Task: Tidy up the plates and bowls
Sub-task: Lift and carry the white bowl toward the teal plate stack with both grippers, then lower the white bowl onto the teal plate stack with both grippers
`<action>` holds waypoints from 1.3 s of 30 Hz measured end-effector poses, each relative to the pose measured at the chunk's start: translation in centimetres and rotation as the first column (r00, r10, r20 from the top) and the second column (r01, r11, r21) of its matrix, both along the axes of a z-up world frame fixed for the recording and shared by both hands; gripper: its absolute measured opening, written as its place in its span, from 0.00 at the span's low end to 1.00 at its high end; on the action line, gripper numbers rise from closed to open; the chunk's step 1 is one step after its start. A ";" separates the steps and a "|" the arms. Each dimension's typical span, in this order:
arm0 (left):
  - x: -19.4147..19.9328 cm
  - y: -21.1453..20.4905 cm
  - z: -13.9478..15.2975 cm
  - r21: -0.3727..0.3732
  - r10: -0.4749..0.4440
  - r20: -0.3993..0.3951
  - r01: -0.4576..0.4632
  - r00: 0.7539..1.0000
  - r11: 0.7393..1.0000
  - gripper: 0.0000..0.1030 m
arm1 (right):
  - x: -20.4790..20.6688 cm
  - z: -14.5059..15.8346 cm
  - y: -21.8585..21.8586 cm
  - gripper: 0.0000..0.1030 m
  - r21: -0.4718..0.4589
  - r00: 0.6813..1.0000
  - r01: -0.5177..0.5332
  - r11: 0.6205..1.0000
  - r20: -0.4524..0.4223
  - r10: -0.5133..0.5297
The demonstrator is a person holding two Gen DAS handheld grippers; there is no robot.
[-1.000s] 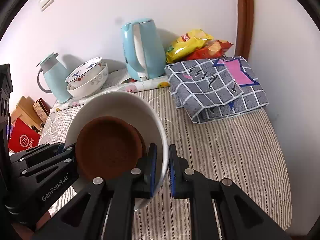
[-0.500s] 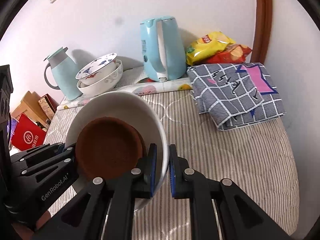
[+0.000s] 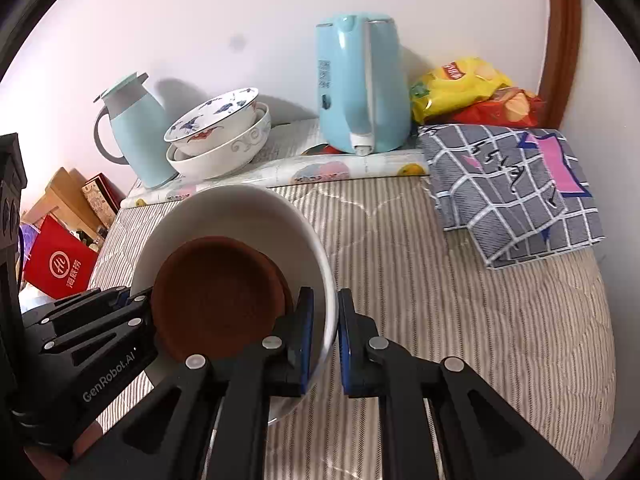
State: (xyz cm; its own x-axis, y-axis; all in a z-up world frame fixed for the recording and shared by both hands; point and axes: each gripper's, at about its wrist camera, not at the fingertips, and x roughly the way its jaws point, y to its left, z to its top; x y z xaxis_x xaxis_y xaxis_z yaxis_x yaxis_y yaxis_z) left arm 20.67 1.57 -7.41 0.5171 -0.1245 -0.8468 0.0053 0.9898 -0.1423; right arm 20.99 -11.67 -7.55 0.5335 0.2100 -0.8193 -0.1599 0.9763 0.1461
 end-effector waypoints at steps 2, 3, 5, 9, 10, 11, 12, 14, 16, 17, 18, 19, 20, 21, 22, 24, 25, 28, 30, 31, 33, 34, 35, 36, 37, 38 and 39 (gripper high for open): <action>0.2 0.7 -0.4 0.002 0.008 -0.008 -0.008 1.000 1.000 0.09 | 0.4 -0.5 0.7 0.11 0.005 1.000 -0.008 1.000 -0.009 0.008; 0.3 1.1 -0.6 0.000 0.013 -0.013 -0.013 1.000 1.000 0.09 | 0.5 -0.7 0.9 0.11 0.005 1.000 -0.012 1.000 -0.014 0.012; 0.4 1.8 -1.1 -0.003 0.023 -0.022 -0.023 0.999 1.000 0.09 | 0.8 -1.2 1.7 0.11 0.007 1.000 -0.021 1.000 -0.023 0.021; 0.6 3.3 -1.9 -0.004 0.044 -0.037 -0.044 0.998 0.999 0.09 | 1.4 -2.1 3.1 0.11 0.001 0.998 -0.044 0.999 -0.037 0.044; 0.7 3.6 -2.1 -0.006 0.049 -0.042 -0.049 0.998 0.999 0.09 | 1.6 -2.4 3.5 0.11 0.002 0.998 -0.048 0.999 -0.044 0.048; 0.8 3.8 -2.3 -0.007 0.052 -0.046 -0.053 0.998 0.999 0.09 | 1.7 -2.6 3.8 0.11 0.000 0.997 -0.053 0.999 -0.049 0.053; 0.8 4.0 -2.6 -0.007 0.055 -0.050 -0.056 0.997 0.998 0.09 | 1.8 -2.8 4.0 0.11 -0.002 0.997 -0.057 0.998 -0.053 0.056; 0.9 4.5 -3.1 -0.010 0.062 -0.061 -0.063 0.996 0.998 0.09 | 2.1 -3.4 4.5 0.11 0.000 0.996 -0.063 0.998 -0.066 0.063; 1.1 5.0 -3.8 -0.013 0.066 -0.073 -0.067 0.995 0.998 0.09 | 2.4 -3.9 5.0 0.11 -0.001 0.995 -0.065 0.998 -0.077 0.065; 1.1 5.2 -4.0 -0.015 0.068 -0.079 -0.069 0.995 0.997 0.09 | 2.5 -4.2 5.2 0.11 -0.004 0.994 -0.067 0.998 -0.082 0.066; 1.2 5.4 -4.3 -0.017 0.070 -0.084 -0.072 0.994 0.997 0.09 | 2.6 -4.5 5.4 0.11 -0.007 0.994 -0.069 0.998 -0.087 0.068; 1.3 5.5 -4.6 -0.018 0.071 -0.087 -0.073 0.994 0.997 0.09 | 2.7 -4.9 5.6 0.11 -0.008 0.993 -0.072 0.997 -0.093 0.071; 1.3 5.6 -4.8 -0.018 0.073 -0.092 -0.075 0.993 0.997 0.09 | 2.8 -5.1 5.7 0.11 -0.009 0.992 -0.074 0.997 -0.099 0.073; 1.4 5.8 -5.2 -0.021 0.074 -0.099 -0.077 0.992 0.997 0.09 | 2.9 -5.5 5.9 0.11 -0.009 0.992 -0.076 0.997 -0.105 0.074; 1.4 6.0 -5.4 -0.024 0.074 -0.103 -0.077 0.992 0.997 0.09 | 2.9 -5.7 6.0 0.11 -0.008 0.991 -0.076 0.997 -0.107 0.075; 1.6 6.1 -5.9 -0.025 0.076 -0.111 -0.079 0.991 0.997 0.09 | 3.0 -6.2 6.2 0.11 -0.006 0.990 -0.077 0.997 -0.115 0.075; 1.6 6.2 -6.1 -0.022 0.075 -0.115 -0.078 0.991 0.997 0.09 | 3.2 -6.5 6.2 0.11 -0.005 0.990 -0.076 0.997 -0.123 0.075; 1.8 6.4 -6.6 -0.025 0.075 -0.125 -0.078 0.989 0.997 0.09 | 3.3 -7.3 6.5 0.11 -0.011 0.988 -0.079 0.997 -0.136 0.077; 1.9 6.4 -6.8 -0.029 0.072 -0.123 -0.076 0.990 0.997 0.10 | 3.5 -7.7 6.6 0.11 -0.010 0.987 -0.080 0.997 -0.140 0.078; 1.9 6.4 -6.8 -0.032 0.072 -0.124 -0.076 0.990 0.997 0.10 | 3.5 -7.8 6.5 0.11 -0.003 0.988 -0.077 0.997 -0.138 0.075; 2.1 6.5 -6.8 -0.034 0.066 -0.125 -0.071 0.990 0.997 0.10 | 3.7 -7.9 6.5 0.11 0.000 0.987 -0.077 0.997 -0.143 0.076; 2.2 6.5 -6.9 -0.038 0.066 -0.125 -0.071 0.990 0.997 0.10 | 3.8 -7.9 6.5 0.11 0.001 0.987 -0.077 0.997 -0.143 0.076; 2.2 6.6 -6.9 -0.042 0.066 -0.127 -0.072 0.990 0.997 0.10 | 3.8 -7.9 6.5 0.11 0.000 0.987 -0.079 0.997 -0.143 0.078; 2.3 6.6 -6.9 -0.044 0.065 -0.127 -0.071 0.990 0.997 0.11 | 3.8 -7.9 6.6 0.11 -0.004 0.987 -0.082 0.997 -0.142 0.081; 2.3 6.6 -6.9 -0.048 0.065 -0.127 -0.072 0.990 0.996 0.11 | 3.8 -7.9 6.6 0.11 -0.010 0.986 -0.087 0.996 -0.142 0.084; 2.3 6.7 -6.9 -0.052 0.065 -0.127 -0.073 0.990 0.996 0.11 | 3.8 -7.9 6.6 0.11 -0.010 0.986 -0.087 0.996 -0.143 0.085; 2.2 6.7 -6.9 -0.053 0.063 -0.128 -0.070 0.990 0.996 0.11 | 3.8 -7.9 6.6 0.11 -0.006 0.986 -0.088 0.996 -0.146 0.086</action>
State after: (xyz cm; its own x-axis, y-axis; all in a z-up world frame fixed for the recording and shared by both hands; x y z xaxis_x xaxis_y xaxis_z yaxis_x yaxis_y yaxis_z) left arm 22.92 8.27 -14.35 0.4151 -0.1436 -0.8984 -0.0822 0.9775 -0.1942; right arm 24.83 -5.07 -15.48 0.3889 0.2395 -0.8896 -0.2225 0.9615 0.1616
